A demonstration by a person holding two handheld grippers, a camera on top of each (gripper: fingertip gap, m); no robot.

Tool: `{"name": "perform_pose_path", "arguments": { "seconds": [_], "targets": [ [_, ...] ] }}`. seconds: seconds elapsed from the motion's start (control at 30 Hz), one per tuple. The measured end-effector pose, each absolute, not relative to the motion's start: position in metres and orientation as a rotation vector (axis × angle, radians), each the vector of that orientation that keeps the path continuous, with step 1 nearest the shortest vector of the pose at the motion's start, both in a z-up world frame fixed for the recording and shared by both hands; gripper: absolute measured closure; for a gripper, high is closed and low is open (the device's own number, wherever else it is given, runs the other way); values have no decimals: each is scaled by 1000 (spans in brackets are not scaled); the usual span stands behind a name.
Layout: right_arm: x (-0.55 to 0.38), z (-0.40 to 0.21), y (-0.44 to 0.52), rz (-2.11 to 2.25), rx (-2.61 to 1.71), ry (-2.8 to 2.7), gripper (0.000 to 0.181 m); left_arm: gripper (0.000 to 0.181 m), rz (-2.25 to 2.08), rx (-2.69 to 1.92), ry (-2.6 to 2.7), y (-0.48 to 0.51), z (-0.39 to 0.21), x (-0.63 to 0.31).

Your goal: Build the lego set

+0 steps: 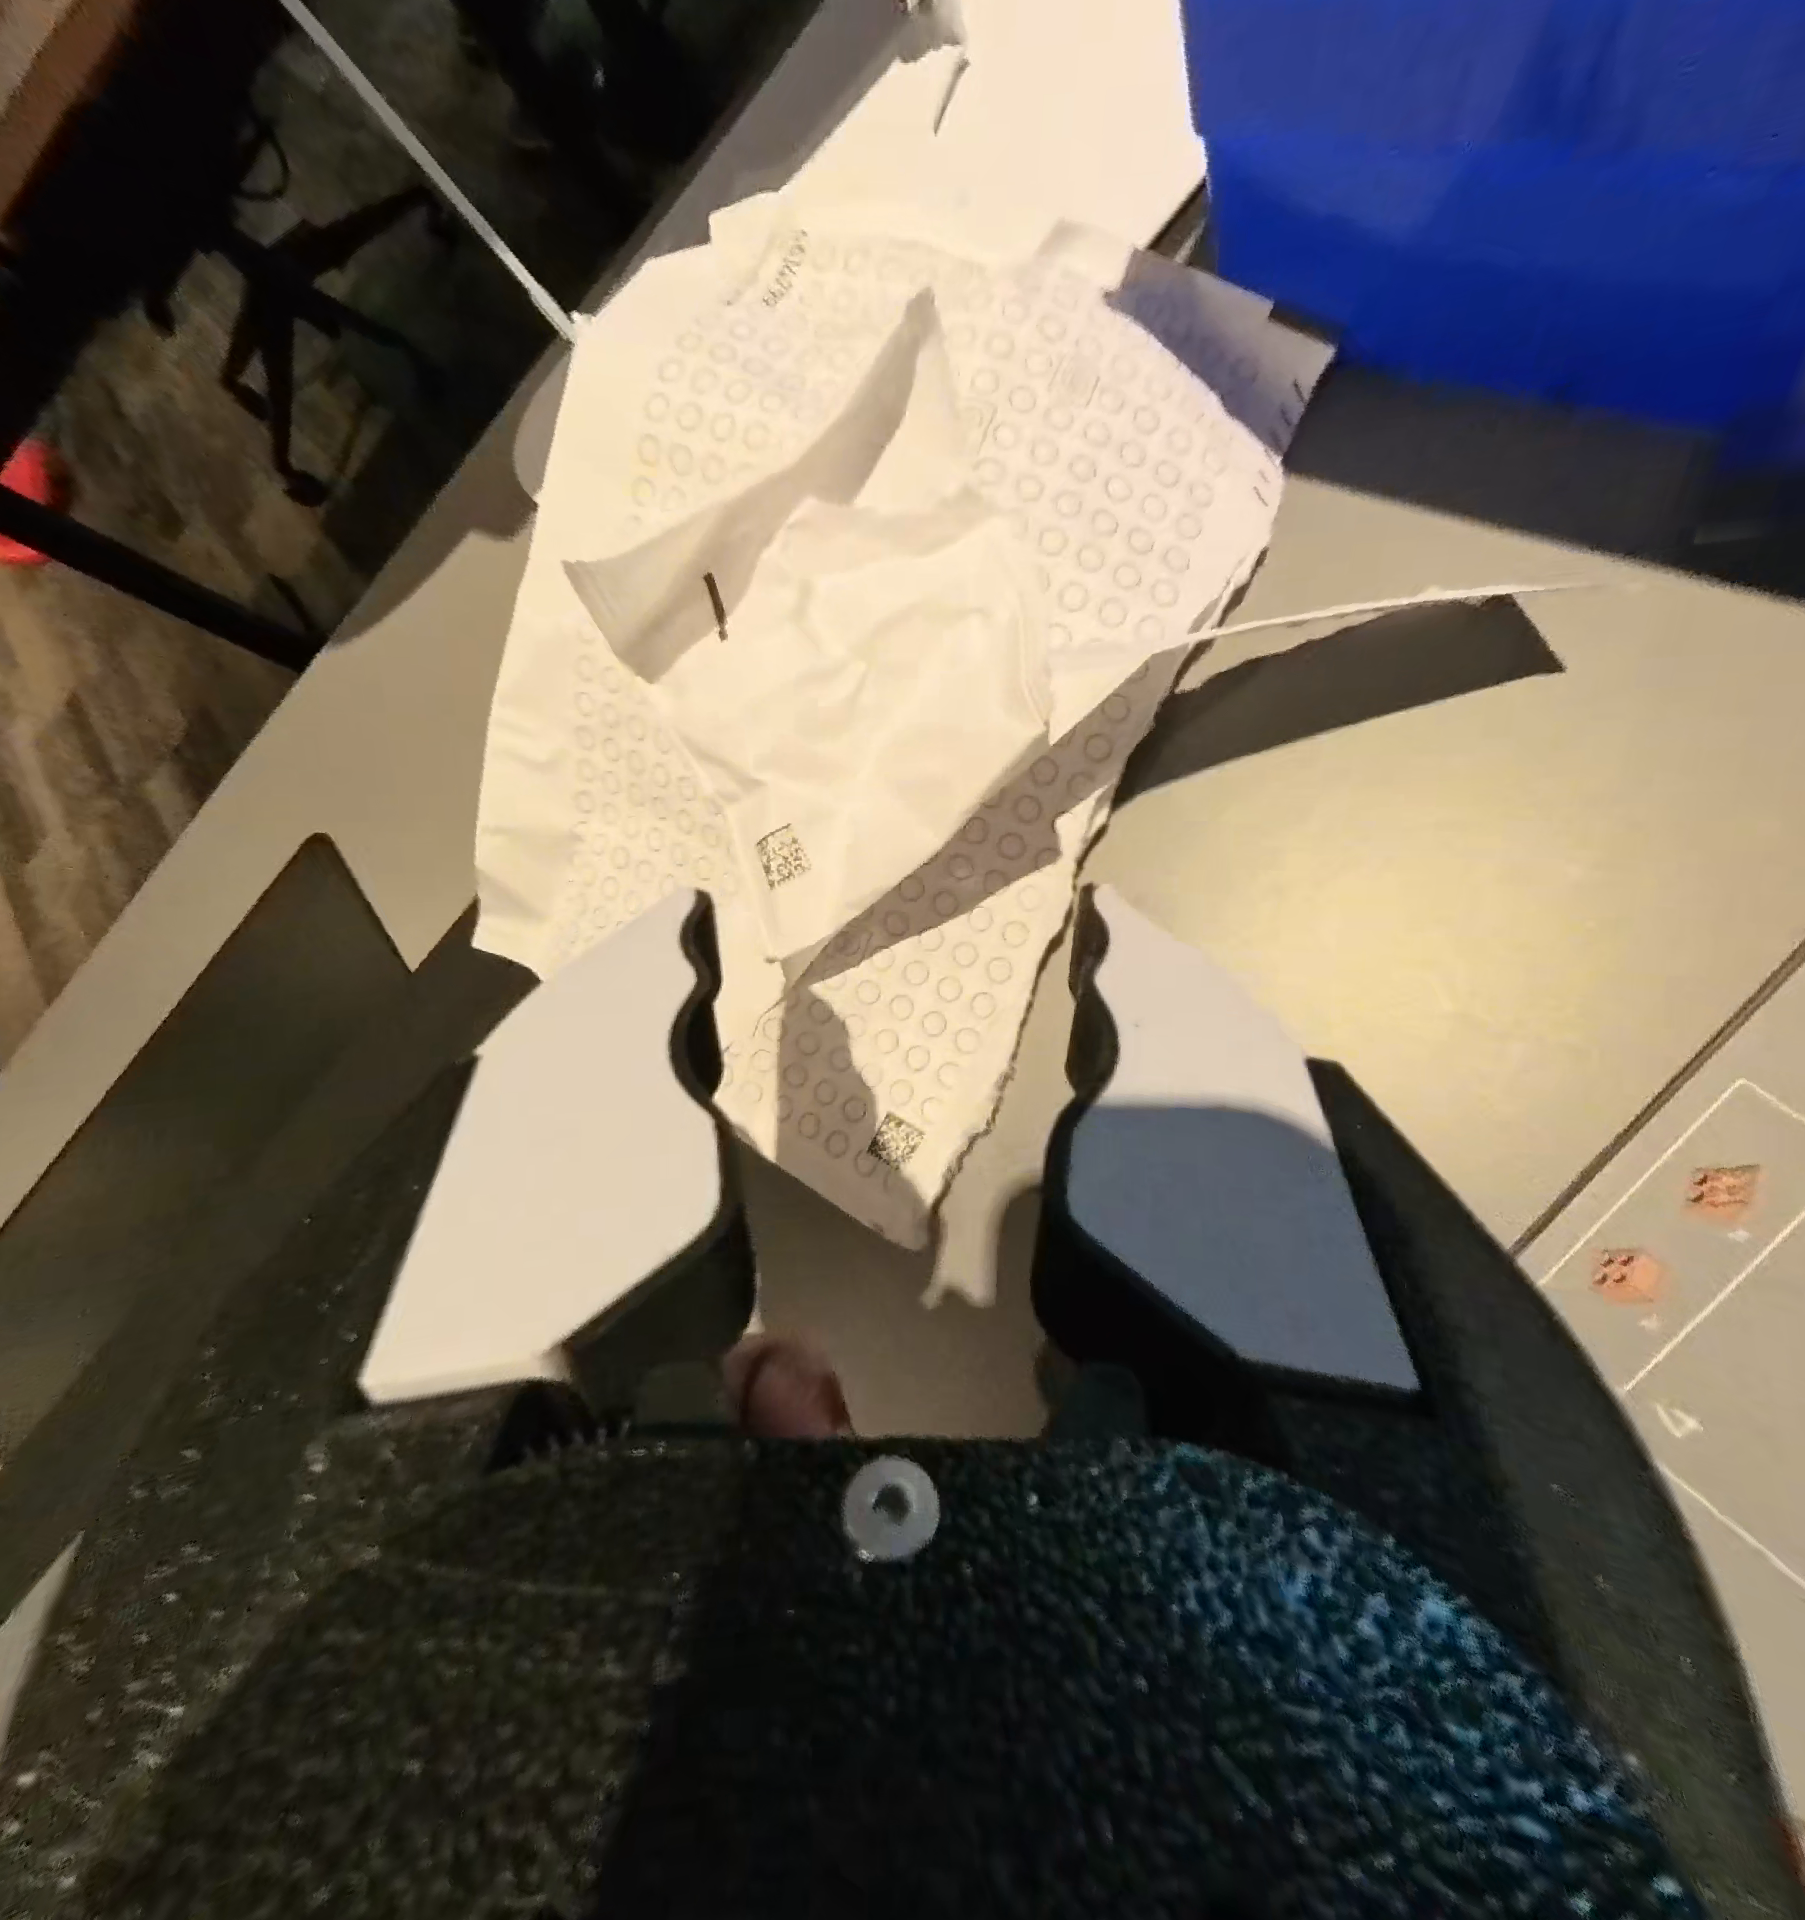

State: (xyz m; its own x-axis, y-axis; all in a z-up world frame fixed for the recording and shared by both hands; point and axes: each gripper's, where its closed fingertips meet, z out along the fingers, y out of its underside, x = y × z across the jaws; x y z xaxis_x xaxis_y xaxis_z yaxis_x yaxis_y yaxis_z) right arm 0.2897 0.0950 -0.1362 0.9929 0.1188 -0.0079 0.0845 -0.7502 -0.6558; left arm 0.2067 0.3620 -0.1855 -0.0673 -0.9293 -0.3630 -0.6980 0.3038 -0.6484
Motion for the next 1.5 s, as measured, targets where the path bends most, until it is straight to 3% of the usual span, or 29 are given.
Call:
{"name": "perform_pose_path", "arguments": {
  "seconds": [0.5,0.8,1.07,1.3,1.5],
  "targets": [
    [305,-222,129,210,-2763,-129,181,121,-466,-1138,1485,337,-116,198],
    [276,-228,87,323,-2937,-357,181,125,-592,-1107,1444,313,-126,177],
    [271,-204,154,174,-2613,-602,181,128,-619,-1065,1455,299,-129,179],
    [272,-240,146,237,-2750,-592,181,128,-623,-1069,1449,300,-130,178],
    [261,-228,133,285,-2755,-683,181,129,-628,-1069,1457,299,-131,179]
  ]
}}
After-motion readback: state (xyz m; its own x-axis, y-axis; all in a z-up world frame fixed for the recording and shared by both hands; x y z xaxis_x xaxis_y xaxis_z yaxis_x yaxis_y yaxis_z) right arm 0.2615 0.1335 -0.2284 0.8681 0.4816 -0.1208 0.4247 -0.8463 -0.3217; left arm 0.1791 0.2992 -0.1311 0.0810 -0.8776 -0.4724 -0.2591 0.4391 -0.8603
